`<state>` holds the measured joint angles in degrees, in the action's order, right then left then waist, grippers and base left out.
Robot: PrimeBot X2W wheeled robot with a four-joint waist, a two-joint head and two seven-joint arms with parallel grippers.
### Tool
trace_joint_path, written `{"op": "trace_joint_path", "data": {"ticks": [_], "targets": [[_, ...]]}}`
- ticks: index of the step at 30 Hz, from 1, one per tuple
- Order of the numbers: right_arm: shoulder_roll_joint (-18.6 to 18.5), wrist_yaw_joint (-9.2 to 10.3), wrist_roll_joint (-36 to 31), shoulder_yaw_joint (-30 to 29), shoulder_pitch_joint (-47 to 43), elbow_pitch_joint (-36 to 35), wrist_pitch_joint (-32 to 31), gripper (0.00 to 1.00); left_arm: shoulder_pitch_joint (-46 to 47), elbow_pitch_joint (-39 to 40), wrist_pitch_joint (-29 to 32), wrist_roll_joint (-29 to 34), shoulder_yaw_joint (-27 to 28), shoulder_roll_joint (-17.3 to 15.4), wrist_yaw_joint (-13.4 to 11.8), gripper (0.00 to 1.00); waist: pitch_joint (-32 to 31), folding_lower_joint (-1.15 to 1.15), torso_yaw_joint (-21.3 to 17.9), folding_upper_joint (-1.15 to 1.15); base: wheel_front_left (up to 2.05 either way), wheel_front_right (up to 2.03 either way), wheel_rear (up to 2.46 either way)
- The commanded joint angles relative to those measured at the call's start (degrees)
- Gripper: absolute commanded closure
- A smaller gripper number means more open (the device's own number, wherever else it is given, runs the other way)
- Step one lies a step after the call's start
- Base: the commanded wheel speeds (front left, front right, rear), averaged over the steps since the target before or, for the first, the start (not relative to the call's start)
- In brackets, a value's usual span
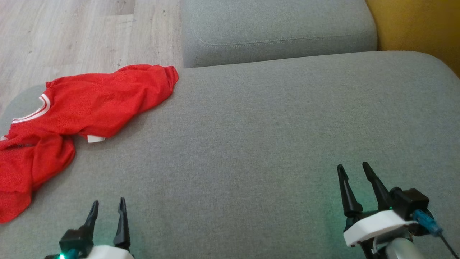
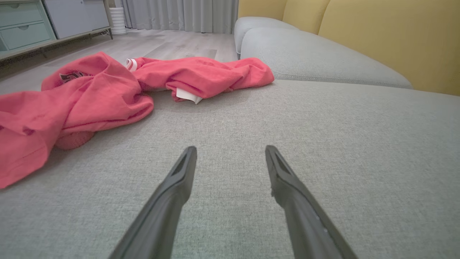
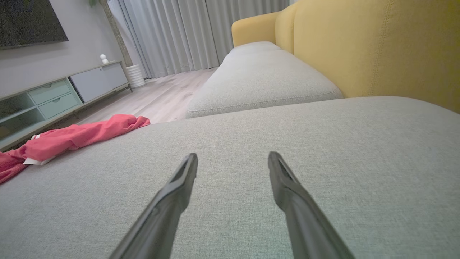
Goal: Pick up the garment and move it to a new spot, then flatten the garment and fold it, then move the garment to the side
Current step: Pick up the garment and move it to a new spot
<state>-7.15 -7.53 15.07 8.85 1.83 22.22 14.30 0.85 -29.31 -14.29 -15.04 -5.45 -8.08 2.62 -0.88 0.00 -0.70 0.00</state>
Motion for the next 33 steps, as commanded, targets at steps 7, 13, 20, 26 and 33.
{"op": "trace_joint_path", "data": {"ticks": [7,13,20,26,33], "targets": [[-0.7,0.04,2.1,0.9,3.1,-0.8,0.7,0.0,2.8,0.4,-0.7,-1.3,2.7,-0.4,0.9,0.0,0.0,0.0,0.0,0.0,0.0,0.0,0.0],[-0.9,0.04,2.2,0.9,3.2,-0.5,0.7,0.0,3.0,0.0,-0.7,-1.4,2.6,-0.2,1.0,0.0,-0.1,0.0,0.0,0.0,0.0,0.0,0.0],[-1.1,0.04,1.9,0.5,2.7,-0.7,0.7,0.0,3.2,-0.1,-0.7,-1.3,2.2,-0.1,1.2,0.0,-0.3,0.0,1.1,0.0,0.0,0.0,0.0],[-1.0,0.04,2.0,0.0,1.9,-0.8,0.7,0.0,3.6,-0.2,-0.7,-1.1,1.8,0.2,1.2,0.0,-0.5,0.0,4.5,0.0,0.0,0.0,0.0],[-0.4,0.04,1.5,1.3,1.5,-0.9,0.7,0.0,3.3,-0.5,-0.7,-1.2,1.4,-0.1,1.3,0.0,-1.2,0.0,14.7,0.0,0.0,0.0,0.0]]}}
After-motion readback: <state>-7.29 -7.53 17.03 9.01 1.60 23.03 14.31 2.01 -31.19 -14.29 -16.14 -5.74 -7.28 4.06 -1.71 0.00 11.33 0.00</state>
